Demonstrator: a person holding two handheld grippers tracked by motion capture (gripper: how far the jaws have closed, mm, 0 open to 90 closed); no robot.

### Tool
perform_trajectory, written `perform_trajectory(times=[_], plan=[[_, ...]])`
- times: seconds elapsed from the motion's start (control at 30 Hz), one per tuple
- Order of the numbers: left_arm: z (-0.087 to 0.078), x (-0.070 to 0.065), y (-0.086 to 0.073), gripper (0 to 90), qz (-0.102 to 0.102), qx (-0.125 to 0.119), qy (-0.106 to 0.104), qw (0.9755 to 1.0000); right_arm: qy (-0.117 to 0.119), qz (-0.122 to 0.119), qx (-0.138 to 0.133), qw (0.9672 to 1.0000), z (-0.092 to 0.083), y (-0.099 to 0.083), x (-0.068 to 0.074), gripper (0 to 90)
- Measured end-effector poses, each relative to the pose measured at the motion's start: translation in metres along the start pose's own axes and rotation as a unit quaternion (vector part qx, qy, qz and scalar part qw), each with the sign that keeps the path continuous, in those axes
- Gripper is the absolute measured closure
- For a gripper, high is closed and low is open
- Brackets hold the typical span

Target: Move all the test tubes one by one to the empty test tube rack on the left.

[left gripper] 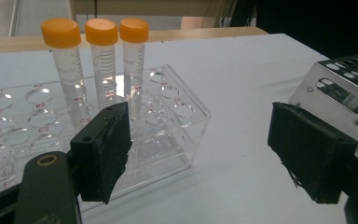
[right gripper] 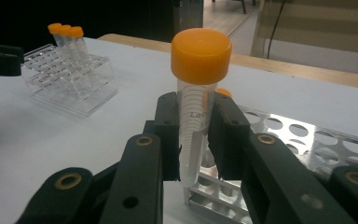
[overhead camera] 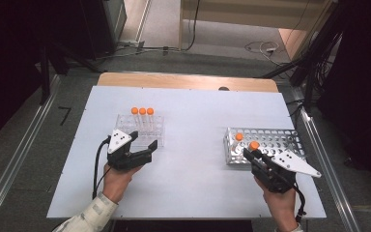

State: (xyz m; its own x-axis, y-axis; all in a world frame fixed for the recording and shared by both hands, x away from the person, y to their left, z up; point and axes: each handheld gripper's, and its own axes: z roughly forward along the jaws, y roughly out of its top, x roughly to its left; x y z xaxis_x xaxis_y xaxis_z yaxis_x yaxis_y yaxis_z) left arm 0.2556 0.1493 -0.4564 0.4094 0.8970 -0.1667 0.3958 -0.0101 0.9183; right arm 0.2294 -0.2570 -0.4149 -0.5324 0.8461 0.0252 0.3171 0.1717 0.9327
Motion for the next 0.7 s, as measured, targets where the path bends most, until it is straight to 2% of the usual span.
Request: perform_trajectory(times=[0.23, 0.37, 0.7], plan=[[-0.003, -0.003, 0.001, 21.0, 0.001, -0.006, -0.005, 1.0000, 0.022, -0.001, 0.013, 0.9997, 0.011, -0.004, 0.011, 72.0], [-0.004, -0.007, 0.002, 21.1, 0.003, -0.009, -0.012, 0.9999, 0.033, -0.009, 0.022, 0.9991, 0.019, -0.007, 0.019, 72.0], [0.000, -0.021, 0.002, 21.1, 0.015, -0.008, -0.031, 0.9994, 0.053, -0.017, 0.043, 0.9975, 0.043, -0.016, 0.031, 72.1]])
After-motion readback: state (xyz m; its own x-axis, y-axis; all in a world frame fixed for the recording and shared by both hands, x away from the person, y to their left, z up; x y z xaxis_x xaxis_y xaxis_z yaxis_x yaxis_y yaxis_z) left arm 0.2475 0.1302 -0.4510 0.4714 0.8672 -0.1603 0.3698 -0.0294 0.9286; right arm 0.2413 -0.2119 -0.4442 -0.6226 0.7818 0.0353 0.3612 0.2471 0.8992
